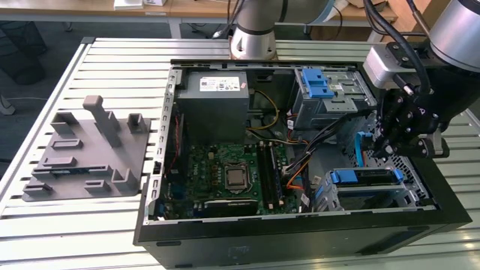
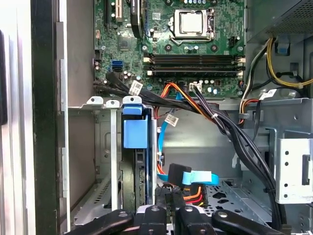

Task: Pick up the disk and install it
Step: 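Insert the first disk wire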

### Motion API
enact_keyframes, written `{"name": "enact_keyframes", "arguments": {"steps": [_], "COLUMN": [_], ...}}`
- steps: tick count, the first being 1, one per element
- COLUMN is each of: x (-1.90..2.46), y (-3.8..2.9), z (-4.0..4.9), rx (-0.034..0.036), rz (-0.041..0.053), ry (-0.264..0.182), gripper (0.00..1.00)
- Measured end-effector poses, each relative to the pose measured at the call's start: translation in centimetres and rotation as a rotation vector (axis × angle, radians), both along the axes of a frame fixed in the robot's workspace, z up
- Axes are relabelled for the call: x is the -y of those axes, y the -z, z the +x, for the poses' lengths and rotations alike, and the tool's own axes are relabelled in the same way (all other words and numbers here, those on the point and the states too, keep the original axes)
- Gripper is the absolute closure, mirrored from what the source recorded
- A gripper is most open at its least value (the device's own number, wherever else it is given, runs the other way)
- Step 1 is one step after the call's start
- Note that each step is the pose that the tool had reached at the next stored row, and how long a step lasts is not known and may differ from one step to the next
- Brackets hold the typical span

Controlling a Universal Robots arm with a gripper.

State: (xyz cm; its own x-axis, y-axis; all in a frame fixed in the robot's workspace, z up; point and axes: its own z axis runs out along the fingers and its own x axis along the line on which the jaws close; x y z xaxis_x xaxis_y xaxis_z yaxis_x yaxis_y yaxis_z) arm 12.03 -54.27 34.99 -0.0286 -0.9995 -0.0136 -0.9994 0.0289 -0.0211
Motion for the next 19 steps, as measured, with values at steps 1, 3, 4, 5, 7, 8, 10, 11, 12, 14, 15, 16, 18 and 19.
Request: {"name": "enact_keyframes", "arguments": {"steps": [1, 3, 4, 5, 7, 8, 10, 11, 12, 14, 15, 16, 18, 19], "x": [0.21, 0.62, 0.80, 1.00, 1.04, 1.05, 1.14, 1.25, 1.32, 1.34, 1.35, 1.35, 1.35, 1.35], "y": [-0.01, 0.01, 0.03, 0.14, 0.37, 0.50, 0.70, 0.77, 0.86, 1.06, 1.14, 1.19, 1.22, 1.21], "z": [0.00, 0.00, 0.00, 0.00, 0.01, 0.01, 0.00, 0.00, 0.00, 0.00, 0.00, 0.00, 0.00, 0.00], "rx": [0.0000, 0.0000, 0.0000, 0.0000, 0.0000, 0.0000, 0.0000, 0.0000, 0.0000, -0.0001, -0.0001, -0.0002, -0.0003, -0.0004], "rz": [-0.0016, -0.0062, -0.0079, -0.0109, -0.0139, -0.0149, -0.0155, -0.0156, -0.0153, -0.0151, -0.0153, -0.0153, -0.0156, -0.0156], "ry": [0.000, 0.000, 0.000, 0.001, 0.004, 0.006, 0.009, 0.010, 0.011, 0.012, 0.013, 0.014, 0.015, 0.015], "gripper": [0.83, 0.83, 0.83, 0.83, 0.83, 0.83, 0.83, 0.83, 0.83, 0.83, 0.83, 0.83, 0.83, 0.83]}}
